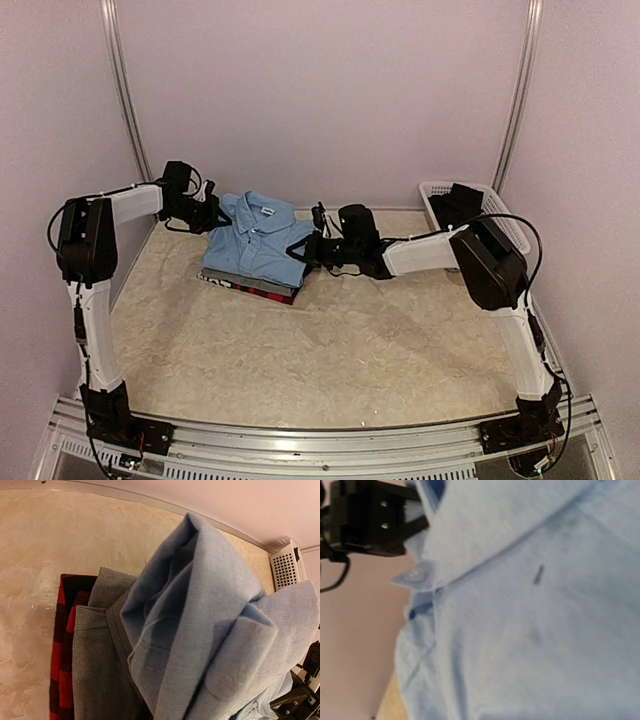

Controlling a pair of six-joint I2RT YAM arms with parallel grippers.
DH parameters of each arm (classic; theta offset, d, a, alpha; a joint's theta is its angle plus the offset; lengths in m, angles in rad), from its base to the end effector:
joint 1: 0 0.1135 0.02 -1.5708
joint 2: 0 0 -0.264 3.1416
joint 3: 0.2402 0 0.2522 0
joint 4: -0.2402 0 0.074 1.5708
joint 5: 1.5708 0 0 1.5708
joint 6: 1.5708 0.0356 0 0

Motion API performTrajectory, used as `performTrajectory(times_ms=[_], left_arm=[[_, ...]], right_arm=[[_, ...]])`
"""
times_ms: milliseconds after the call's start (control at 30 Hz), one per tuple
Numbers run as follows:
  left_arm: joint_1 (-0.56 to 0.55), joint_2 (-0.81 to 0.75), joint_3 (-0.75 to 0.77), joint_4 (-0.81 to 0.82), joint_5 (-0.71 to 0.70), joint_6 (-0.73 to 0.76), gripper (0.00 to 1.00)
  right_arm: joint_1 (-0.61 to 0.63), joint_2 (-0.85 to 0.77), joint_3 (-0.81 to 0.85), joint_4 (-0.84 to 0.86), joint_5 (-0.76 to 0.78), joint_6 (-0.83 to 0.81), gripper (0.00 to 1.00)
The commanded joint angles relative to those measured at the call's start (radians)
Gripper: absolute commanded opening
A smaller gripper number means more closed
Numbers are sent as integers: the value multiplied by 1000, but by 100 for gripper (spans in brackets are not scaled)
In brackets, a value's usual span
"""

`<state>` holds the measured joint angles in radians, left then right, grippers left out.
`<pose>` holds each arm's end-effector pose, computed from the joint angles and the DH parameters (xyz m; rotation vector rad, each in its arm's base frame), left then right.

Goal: Fold and stack the long sleeve shirts
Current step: Place the square-folded shirt on the square-folded shirt.

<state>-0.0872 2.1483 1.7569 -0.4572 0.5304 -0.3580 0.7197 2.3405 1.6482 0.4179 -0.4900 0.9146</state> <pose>0.4793 -0.0600 0.2181 -0.0808 2.4340 -0.8437 0.3891 0.3633 0.1643 -0.1910 2.1237 1.5155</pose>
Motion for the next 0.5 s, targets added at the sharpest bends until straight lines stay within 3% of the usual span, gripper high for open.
performTrajectory(times_ms=[0, 167, 300, 467], left_arm=[[65, 43, 43, 133, -152, 7, 5], [64, 59, 31, 166, -182, 4, 28], [64, 8, -10, 219, -212, 10, 58], [64, -61, -56, 237, -210, 7, 69]], right_arm=[[-3, 55, -22, -73, -31, -3, 10], [-14, 48, 9, -189, 49, -91, 30], [-25, -4, -23, -220, 108, -155, 40], [-27, -76, -73, -227, 151, -217, 50]])
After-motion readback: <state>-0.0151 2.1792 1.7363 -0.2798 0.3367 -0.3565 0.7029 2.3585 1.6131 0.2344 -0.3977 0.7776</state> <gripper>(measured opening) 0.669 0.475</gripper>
